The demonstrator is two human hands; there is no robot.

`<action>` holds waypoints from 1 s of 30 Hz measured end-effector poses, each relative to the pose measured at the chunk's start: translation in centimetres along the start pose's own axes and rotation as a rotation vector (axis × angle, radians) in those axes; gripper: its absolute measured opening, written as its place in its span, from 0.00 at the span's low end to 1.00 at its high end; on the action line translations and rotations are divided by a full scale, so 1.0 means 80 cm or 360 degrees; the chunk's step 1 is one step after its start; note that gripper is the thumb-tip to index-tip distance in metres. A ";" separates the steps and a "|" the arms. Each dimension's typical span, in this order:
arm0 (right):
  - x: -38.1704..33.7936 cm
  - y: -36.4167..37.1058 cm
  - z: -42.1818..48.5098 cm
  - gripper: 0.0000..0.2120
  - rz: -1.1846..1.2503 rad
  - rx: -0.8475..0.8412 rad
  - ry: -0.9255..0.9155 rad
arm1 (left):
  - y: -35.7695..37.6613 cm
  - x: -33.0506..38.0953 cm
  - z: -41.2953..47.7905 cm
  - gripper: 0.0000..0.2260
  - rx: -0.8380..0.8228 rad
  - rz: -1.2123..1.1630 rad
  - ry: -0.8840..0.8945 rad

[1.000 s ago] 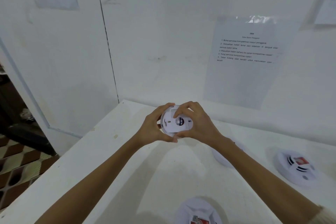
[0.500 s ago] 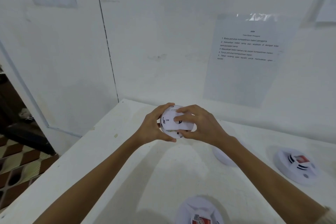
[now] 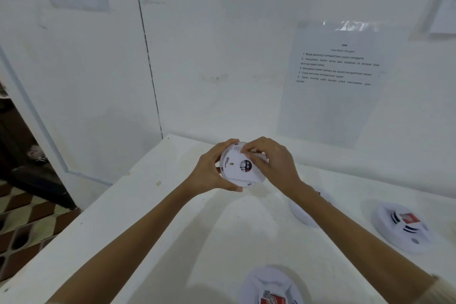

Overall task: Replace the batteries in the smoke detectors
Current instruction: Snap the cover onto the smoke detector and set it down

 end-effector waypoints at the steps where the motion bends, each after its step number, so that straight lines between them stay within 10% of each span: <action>1: -0.002 0.002 -0.003 0.13 -0.0084 0.0057 -0.0065 | 0.000 -0.001 0.000 0.43 0.0004 0.0000 -0.0010; 15: -0.006 0.030 -0.021 0.23 -0.0438 -0.0146 -0.0698 | -0.007 0.015 0.007 0.41 0.0012 0.0030 0.0104; 30: 0.009 0.013 -0.008 0.19 -0.0250 -0.0285 -0.0440 | 0.004 0.017 0.006 0.43 -0.0050 0.0079 0.0114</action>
Point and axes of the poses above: each hand's wrist, its own z-axis towards the middle knuckle, its own y-axis out of the palm, x = y × z, the point moved 8 cm from there along z, towards the middle knuckle, and after that the axes turned 13 degrees about -z, right-handed, at the moved point
